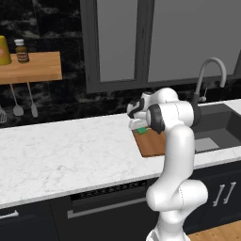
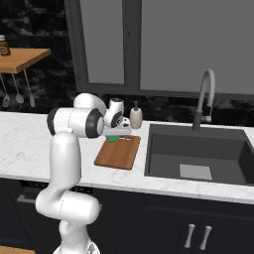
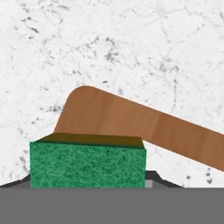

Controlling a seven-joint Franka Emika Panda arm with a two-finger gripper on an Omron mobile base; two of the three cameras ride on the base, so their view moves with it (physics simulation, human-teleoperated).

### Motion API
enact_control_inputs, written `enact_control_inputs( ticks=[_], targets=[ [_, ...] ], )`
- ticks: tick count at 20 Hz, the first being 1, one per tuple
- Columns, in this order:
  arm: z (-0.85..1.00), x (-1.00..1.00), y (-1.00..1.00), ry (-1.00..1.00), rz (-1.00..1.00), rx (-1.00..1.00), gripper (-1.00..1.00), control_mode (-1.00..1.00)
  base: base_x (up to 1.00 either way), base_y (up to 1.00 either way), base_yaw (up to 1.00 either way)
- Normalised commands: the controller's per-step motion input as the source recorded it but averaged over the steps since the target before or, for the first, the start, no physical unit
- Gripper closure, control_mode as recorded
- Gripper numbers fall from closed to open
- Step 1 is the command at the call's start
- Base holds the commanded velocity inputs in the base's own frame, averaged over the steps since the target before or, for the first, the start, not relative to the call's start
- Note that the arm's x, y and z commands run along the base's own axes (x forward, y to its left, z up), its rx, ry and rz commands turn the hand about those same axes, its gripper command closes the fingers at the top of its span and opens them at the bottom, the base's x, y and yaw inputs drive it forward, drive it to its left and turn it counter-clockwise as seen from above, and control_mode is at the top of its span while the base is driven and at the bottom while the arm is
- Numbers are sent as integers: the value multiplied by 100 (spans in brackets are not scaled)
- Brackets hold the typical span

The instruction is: Pick up the sponge from the counter and clean the cutting board by briefly scrubbing or pressing down on the cutting board. Once finished, release the sponge.

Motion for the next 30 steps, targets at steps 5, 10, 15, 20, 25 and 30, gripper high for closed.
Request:
enact_control_inputs(
  ticks=[5,10,15,20,25,30],
  targets=[
    [-15,0,-64,0,0,0,100,-100,0,0,0],
    [-18,-9,-35,-2,0,0,100,-100,0,0,0],
    [-26,-38,-5,-1,0,6,100,-100,0,0,0],
    [-31,-78,-11,0,0,9,100,-100,0,0,0],
    [-40,-74,-15,0,0,7,100,-100,0,0,0],
    [-54,-70,-2,0,0,3,100,-100,0,0,0]
  ],
)
